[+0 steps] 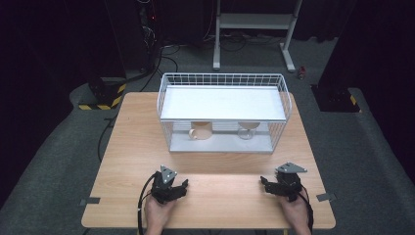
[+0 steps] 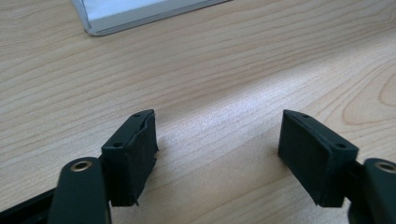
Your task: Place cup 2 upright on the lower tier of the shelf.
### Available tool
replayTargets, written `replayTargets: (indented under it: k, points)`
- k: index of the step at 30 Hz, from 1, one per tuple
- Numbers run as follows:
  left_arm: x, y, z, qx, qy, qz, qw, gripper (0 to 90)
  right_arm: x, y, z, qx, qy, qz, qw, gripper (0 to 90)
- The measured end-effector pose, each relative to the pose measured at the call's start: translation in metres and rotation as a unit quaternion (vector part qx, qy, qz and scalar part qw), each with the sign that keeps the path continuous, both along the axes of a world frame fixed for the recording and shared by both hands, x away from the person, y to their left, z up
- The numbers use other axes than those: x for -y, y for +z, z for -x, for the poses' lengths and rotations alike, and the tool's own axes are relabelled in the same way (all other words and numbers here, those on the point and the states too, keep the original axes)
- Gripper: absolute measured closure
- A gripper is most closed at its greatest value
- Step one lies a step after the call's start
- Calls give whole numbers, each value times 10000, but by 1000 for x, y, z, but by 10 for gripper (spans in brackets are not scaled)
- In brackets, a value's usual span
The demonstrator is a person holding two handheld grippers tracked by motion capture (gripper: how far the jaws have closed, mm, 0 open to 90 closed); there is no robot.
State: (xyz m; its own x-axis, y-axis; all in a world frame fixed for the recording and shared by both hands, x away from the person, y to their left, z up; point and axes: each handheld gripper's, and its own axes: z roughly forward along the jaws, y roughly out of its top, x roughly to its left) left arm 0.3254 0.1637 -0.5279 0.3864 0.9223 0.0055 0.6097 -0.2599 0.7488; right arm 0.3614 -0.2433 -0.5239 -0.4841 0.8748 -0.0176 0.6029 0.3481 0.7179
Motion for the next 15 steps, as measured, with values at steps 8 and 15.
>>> replayTargets:
  k: [8,15]
  points:
    - [0,0,-1,6,5,-16,10000,250,0,0,0,-6,-4,-4,10000,229]
    - [2,0,-1,-4,55,-3,10000,234,0,0,0,10,25,15,10000,229]
